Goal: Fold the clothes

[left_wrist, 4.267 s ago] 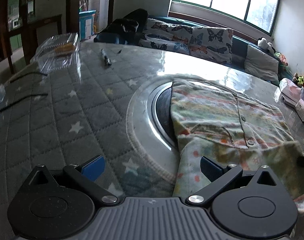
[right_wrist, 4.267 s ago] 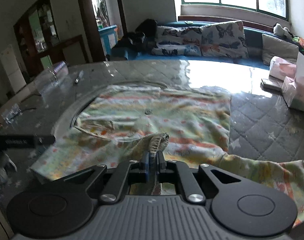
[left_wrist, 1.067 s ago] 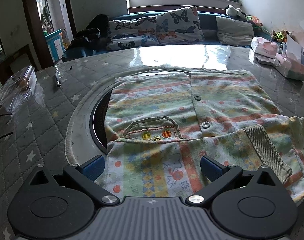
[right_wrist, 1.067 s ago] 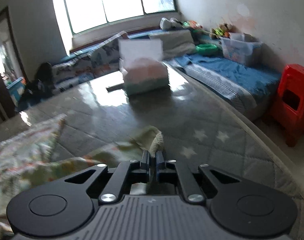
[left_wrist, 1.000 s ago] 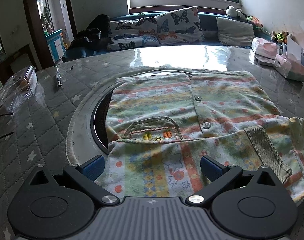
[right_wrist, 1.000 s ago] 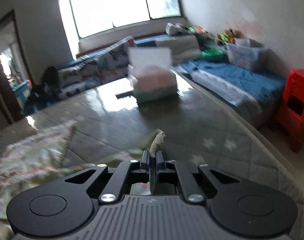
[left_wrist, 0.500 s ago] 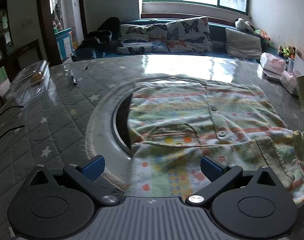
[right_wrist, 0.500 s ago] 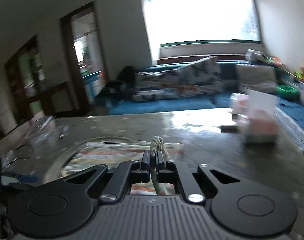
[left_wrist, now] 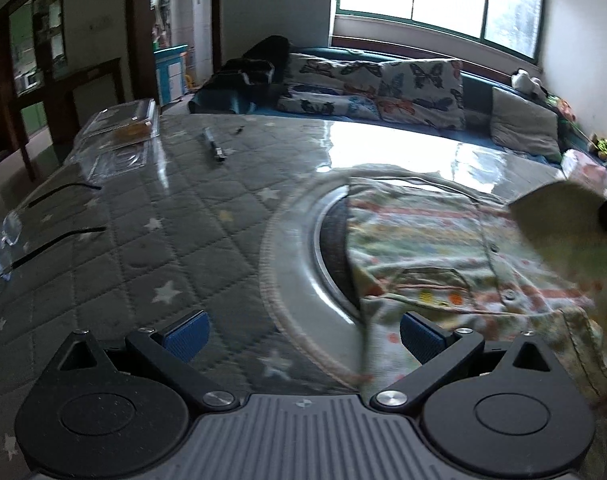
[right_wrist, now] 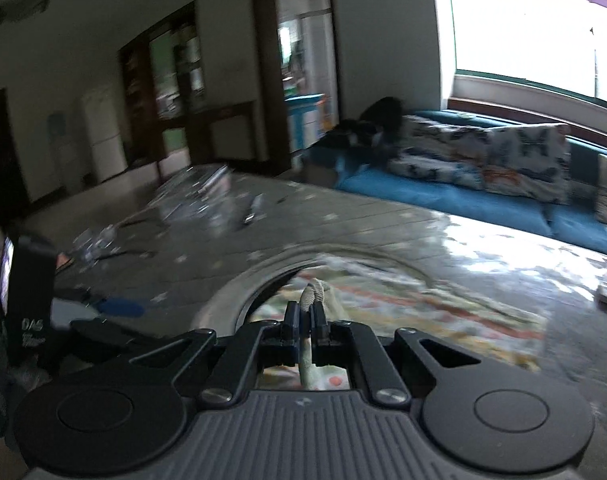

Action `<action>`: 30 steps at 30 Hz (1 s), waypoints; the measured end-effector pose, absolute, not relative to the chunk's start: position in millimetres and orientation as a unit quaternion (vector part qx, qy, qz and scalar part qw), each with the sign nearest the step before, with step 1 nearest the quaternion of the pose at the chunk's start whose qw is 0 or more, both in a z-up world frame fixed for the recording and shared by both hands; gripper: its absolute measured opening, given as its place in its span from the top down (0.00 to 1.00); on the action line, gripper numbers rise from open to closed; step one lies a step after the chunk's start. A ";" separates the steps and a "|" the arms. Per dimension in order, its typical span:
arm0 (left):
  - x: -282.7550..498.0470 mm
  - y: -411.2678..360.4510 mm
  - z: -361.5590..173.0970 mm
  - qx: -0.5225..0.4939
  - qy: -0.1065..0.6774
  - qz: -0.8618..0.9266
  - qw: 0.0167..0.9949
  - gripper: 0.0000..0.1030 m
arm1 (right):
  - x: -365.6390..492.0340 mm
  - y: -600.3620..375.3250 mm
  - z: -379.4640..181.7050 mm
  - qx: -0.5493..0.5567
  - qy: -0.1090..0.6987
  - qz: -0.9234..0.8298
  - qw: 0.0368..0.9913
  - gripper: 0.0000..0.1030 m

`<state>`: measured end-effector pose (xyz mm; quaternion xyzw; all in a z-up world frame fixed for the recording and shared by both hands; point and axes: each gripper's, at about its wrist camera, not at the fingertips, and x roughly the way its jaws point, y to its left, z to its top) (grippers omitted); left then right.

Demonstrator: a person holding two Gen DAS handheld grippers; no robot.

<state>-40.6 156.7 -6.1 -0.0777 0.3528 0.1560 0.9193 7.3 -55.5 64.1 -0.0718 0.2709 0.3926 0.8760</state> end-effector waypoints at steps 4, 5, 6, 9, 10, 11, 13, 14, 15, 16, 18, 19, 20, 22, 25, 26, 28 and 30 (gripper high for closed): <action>-42.9 165.8 -6.2 -0.086 0.352 0.166 0.917 0.00 | -0.7 -31.4 52.7 -0.096 0.285 0.421 0.855 0.95; -43.2 167.3 -6.2 -0.087 0.351 0.168 0.917 0.00 | -1.6 -26.8 49.6 -0.101 0.290 0.427 0.850 0.94; -43.5 168.8 -6.2 -0.088 0.351 0.170 0.917 0.00 | -3.1 -23.6 46.5 -0.104 0.295 0.432 0.846 0.93; -43.2 169.0 -5.1 -0.089 0.350 0.172 0.917 0.00 | -7.9 -19.5 43.3 -0.107 0.302 0.447 0.835 0.90; -43.0 168.6 -4.6 -0.089 0.349 0.173 0.917 0.00 | -9.9 -21.9 44.2 -0.107 0.298 0.448 0.836 0.90; -42.7 168.0 -4.1 -0.089 0.349 0.173 0.917 0.00 | -10.6 -25.7 46.1 -0.104 0.294 0.447 0.838 0.89; -41.9 164.6 -2.6 -0.086 0.347 0.170 0.918 0.00 | -9.9 -32.6 50.2 -0.098 0.289 0.444 0.842 0.84; -41.6 162.8 -1.9 -0.084 0.346 0.168 0.919 0.00 | -8.4 -37.9 53.6 -0.097 0.287 0.439 0.846 0.83; -41.4 160.5 -1.0 -0.082 0.344 0.164 0.921 0.00 | -6.8 -43.3 56.8 -0.096 0.284 0.433 0.850 0.83; -40.7 157.3 0.3 -0.080 0.343 0.159 0.922 0.01 | -5.5 -49.2 57.9 -0.101 0.285 0.425 0.853 0.82; -38.7 149.9 2.1 -0.076 0.342 0.145 0.926 0.02 | -1.9 -62.8 58.6 -0.110 0.288 0.409 0.859 0.82; -37.4 146.1 2.6 -0.074 0.341 0.137 0.927 0.06 | 0.0 -69.7 57.3 -0.114 0.292 0.400 0.861 0.82; -35.7 142.3 2.5 -0.072 0.342 0.129 0.928 0.08 | 1.9 -76.6 55.9 -0.119 0.296 0.392 0.863 0.82; -31.8 134.1 1.2 -0.071 0.345 0.111 0.929 0.19 | 8.3 -93.9 49.8 -0.128 0.309 0.370 0.867 0.82; -25.9 122.6 -1.2 -0.071 0.352 0.081 0.930 0.30 | 13.2 -115.5 37.2 -0.136 0.334 0.351 0.864 0.82; -24.3 118.8 -2.1 -0.069 0.355 0.073 0.930 0.30 | 14.2 -122.4 32.3 -0.138 0.343 0.346 0.862 0.82; -21.0 111.3 -3.7 -0.064 0.360 0.056 0.929 0.33 | 13.5 -132.4 23.1 -0.139 0.361 0.343 0.856 0.82; -19.4 104.4 -5.7 -0.056 0.365 0.043 0.928 0.33 | 9.0 -141.2 12.7 -0.143 0.377 0.341 0.849 0.82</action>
